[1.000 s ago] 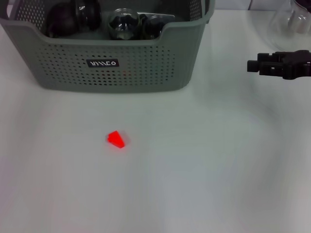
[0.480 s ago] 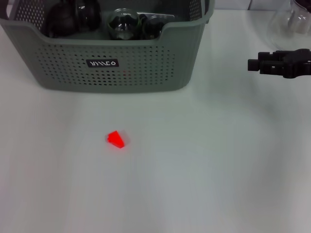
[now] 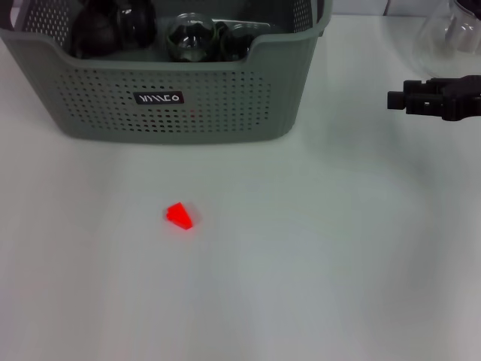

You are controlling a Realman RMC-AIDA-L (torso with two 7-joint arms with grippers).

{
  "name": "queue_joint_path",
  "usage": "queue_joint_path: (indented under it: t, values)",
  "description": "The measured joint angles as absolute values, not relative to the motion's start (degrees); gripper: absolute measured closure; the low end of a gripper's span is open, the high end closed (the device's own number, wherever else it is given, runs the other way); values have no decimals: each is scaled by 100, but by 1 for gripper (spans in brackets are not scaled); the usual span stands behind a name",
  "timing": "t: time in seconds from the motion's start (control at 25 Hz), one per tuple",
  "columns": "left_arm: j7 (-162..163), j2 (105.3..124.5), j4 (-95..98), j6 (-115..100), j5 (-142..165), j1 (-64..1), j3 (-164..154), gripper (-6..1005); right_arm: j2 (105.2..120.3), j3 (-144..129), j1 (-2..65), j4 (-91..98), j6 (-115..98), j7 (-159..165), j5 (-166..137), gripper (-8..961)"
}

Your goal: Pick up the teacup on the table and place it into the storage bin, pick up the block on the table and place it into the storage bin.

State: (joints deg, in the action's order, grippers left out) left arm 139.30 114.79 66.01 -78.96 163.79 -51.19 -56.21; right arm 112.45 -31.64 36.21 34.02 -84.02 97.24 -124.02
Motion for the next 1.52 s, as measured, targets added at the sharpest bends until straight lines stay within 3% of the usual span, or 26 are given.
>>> queue_joint_path:
  t: [0.16,0.36,0.64,0.88,1.16,1.52]
  values:
    - [13931,11491,6971,-7997,16376,-5008,-5615,312,11237,-3163,3626,3402,-8403,9720,-12395,360]
    - [13846,11660,8255,-8475,15971,-4745,-5189,250,11220,-3157,3636,3401,-8402,9695,-12376,360]
    - [13203,11748,9687,-10248,12765,-4212,-3949,251,11197,-3138,3633,3406,-8403,9654,-12373,360]
    - [12249,11862,10010,-11545,10572,-3268,-4472,252,11190,-3101,3573,3410,-8391,9628,-12369,360]
    - [12648,12436,10249,-11197,12914,-2797,-6516,254,11188,-3097,3583,3410,-8371,9657,-12365,360]
    - [14203,12448,9014,-9918,15610,-3100,-8612,255,11194,-3134,3632,3410,-8403,9606,-12366,360]
